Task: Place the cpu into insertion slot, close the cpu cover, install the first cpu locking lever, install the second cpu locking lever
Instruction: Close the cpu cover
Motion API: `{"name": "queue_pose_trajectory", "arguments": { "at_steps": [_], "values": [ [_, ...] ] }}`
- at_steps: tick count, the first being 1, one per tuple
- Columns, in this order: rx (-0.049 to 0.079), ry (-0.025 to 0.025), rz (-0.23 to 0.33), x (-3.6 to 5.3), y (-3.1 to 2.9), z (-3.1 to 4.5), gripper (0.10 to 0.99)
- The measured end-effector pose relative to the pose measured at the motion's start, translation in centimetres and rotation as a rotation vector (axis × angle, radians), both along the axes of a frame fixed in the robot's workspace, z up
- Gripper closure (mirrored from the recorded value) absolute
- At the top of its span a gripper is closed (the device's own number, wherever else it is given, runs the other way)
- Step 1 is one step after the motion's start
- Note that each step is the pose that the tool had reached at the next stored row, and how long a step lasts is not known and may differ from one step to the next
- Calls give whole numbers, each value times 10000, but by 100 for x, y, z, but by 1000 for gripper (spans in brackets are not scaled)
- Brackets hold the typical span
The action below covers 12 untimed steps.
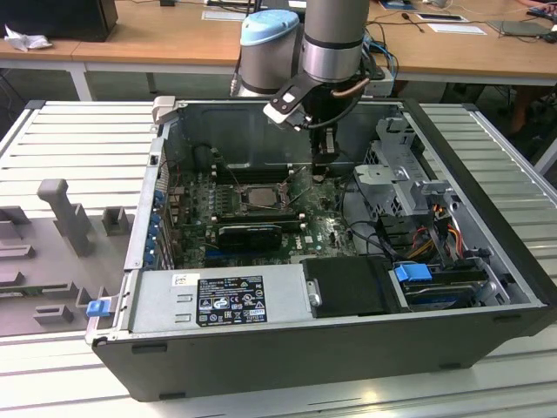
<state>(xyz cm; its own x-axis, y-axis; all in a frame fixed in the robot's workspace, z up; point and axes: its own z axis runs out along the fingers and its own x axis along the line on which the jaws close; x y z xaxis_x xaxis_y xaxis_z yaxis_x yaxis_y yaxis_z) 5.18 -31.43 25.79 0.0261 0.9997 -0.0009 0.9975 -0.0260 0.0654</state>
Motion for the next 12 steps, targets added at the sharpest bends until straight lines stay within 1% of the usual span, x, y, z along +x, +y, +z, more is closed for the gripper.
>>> {"name": "queue_pose_trajectory", "arguments": {
  "at_steps": [2, 4, 5, 12],
  "values": [
    [2, 15, 1, 18, 0, -60, 980],
    [5, 68, -1, 14, 0, -71, 980],
    [7, 85, 0, -7, 0, -74, 980],
    [8, 87, 1, -65, 0, -75, 980]
  ]
}}
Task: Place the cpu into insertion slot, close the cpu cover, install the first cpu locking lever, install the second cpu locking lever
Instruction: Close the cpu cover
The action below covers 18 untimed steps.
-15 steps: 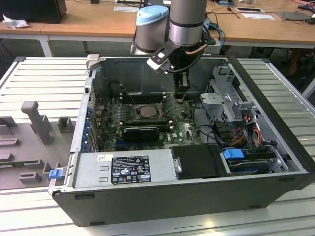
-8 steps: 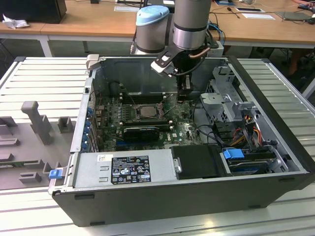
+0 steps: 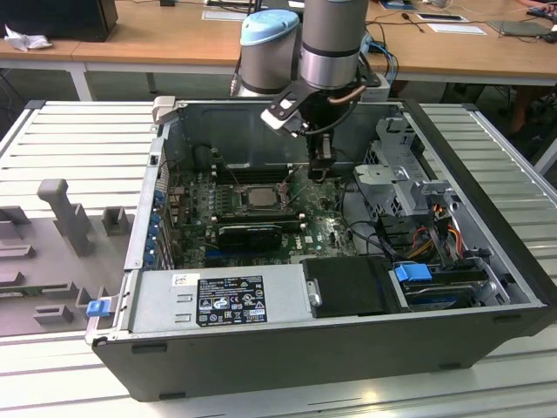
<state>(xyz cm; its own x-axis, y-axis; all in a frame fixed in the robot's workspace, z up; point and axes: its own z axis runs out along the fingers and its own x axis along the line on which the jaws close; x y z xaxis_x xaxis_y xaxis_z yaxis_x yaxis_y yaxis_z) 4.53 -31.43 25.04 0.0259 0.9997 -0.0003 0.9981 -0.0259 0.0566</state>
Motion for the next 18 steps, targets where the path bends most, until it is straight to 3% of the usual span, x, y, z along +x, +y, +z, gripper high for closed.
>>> {"name": "queue_pose_trajectory", "arguments": {
  "at_steps": [18],
  "values": [
    [1, 0, 0, -78, 0, -1, 980]
  ]
}}
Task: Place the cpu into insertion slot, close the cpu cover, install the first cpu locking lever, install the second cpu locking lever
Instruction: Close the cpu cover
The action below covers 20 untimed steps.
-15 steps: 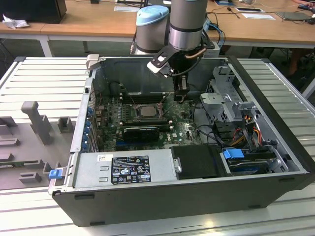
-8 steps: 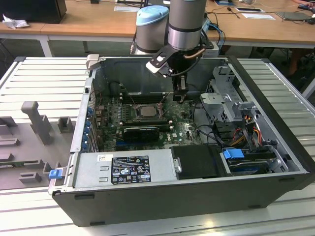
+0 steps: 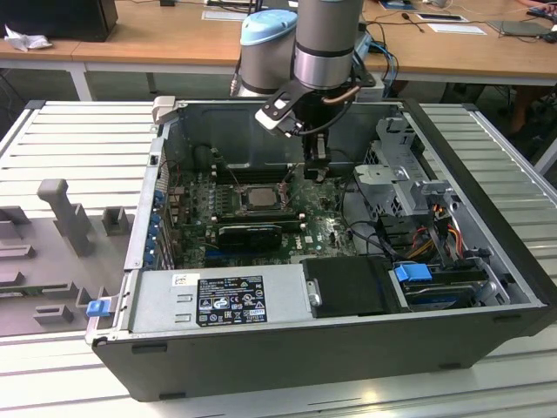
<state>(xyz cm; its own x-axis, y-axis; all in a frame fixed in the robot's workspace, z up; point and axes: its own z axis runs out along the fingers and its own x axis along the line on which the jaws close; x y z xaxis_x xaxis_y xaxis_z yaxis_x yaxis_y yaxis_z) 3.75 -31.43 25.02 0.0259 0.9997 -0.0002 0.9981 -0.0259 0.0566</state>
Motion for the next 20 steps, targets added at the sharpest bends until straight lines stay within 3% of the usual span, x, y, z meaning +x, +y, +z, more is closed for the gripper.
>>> {"name": "queue_pose_trajectory", "arguments": {
  "at_steps": [9, 20],
  "values": [
    [0, 0, -1, -63, 0, 0, 980],
    [0, -1, 0, -205, 0, 0, 980]
  ]
}}
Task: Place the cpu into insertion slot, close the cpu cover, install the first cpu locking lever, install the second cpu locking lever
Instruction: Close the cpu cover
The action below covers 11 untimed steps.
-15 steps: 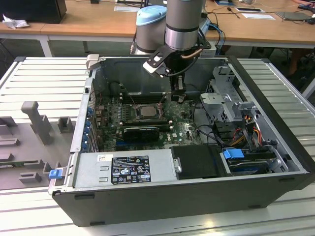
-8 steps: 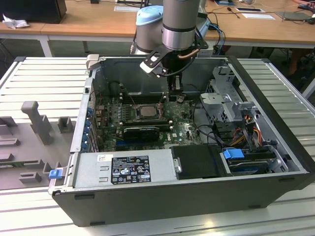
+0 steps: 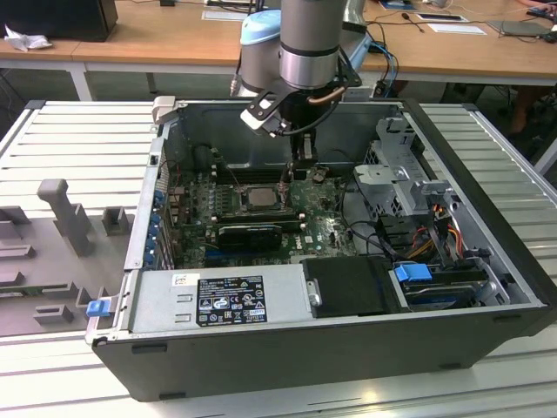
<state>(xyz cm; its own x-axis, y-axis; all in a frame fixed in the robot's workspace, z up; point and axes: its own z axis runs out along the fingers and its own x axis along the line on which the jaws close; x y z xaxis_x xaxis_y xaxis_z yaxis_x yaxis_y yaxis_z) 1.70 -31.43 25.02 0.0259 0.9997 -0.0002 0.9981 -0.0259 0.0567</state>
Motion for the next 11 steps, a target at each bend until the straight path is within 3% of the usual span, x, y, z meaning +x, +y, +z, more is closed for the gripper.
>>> {"name": "queue_pose_trajectory", "arguments": {
  "at_steps": [11],
  "values": [
    [0, 0, -1, -80, 0, 0, 980]
  ]
}}
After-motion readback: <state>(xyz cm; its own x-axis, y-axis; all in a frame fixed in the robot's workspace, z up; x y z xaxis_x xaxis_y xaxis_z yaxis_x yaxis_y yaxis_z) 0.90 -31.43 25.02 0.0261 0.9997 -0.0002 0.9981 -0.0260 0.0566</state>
